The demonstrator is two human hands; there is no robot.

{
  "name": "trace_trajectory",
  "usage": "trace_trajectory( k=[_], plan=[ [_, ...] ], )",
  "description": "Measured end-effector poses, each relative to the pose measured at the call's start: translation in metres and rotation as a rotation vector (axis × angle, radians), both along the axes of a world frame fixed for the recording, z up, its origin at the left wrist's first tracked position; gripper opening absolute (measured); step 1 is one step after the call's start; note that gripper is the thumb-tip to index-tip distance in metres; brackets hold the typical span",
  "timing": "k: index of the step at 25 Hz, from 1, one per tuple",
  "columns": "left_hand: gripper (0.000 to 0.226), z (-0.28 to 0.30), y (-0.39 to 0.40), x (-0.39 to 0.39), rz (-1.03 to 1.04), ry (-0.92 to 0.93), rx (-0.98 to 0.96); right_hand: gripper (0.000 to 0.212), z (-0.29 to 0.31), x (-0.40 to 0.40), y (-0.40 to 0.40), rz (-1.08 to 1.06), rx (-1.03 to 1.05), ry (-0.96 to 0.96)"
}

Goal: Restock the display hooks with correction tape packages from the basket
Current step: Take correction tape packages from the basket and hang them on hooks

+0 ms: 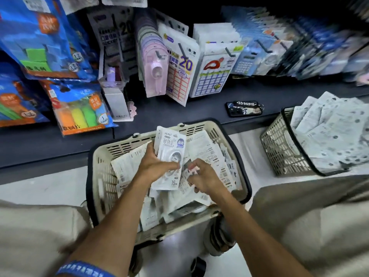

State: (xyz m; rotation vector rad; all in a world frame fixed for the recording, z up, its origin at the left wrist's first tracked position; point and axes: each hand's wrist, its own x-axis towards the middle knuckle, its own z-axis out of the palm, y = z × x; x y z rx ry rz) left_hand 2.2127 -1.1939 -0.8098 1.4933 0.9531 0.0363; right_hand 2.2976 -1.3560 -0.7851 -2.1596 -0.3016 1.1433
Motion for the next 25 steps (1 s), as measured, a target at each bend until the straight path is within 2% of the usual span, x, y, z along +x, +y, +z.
trace_trajectory(
  k=[2, 3, 6, 7, 9, 10, 12, 15, 17, 20, 23, 25],
  plan=[
    [0.087, 0.008, 0.002, -0.002, 0.02, -0.037, 0.017, 0.02, 0.022, 0.015, 0.001, -0.269, 0.174, 0.128],
    [0.089, 0.016, 0.005, -0.002, 0.003, -0.064, 0.013, 0.021, 0.035, 0.027, 0.004, -0.307, 0.254, 0.192],
    [0.086, 0.048, 0.012, -0.003, -0.007, -0.17, -0.061, 0.019, 0.082, 0.047, 0.017, -0.095, 0.514, 0.336],
    [0.085, 0.057, 0.013, -0.004, 0.03, -0.206, -0.1, 0.022, 0.092, 0.045, 0.025, -0.029, 0.598, 0.299],
    [0.085, 0.07, 0.011, -0.007, 0.118, -0.251, -0.184, 0.062, 0.101, 0.033, 0.035, 0.0, 0.668, 0.101],
    [0.084, 0.076, 0.008, -0.01, 0.152, -0.263, -0.204, 0.075, 0.103, 0.024, 0.037, -0.033, 0.642, 0.017],
    [0.083, 0.086, 0.005, -0.012, 0.215, -0.275, -0.207, 0.087, 0.103, 0.009, 0.036, -0.157, 0.534, -0.008],
    [0.085, 0.106, 0.003, -0.011, 0.293, -0.295, -0.209, 0.073, 0.102, -0.008, 0.035, -0.285, 0.308, 0.203],
    [0.071, 0.124, 0.004, -0.01, 0.303, -0.325, -0.185, 0.065, 0.102, -0.008, 0.035, -0.351, 0.312, 0.374],
    [0.058, 0.164, 0.02, -0.015, 0.311, -0.388, -0.15, 0.053, 0.113, 0.004, 0.041, -0.445, 0.561, 0.551],
    [0.076, 0.231, 0.054, -0.03, 0.301, -0.461, -0.069, 0.044, 0.141, 0.023, 0.055, -0.512, 0.908, 0.52],
    [0.086, 0.277, 0.083, -0.04, 0.286, -0.518, 0.033, 0.055, 0.171, 0.028, 0.072, -0.396, 1.058, 0.461]
  ],
)
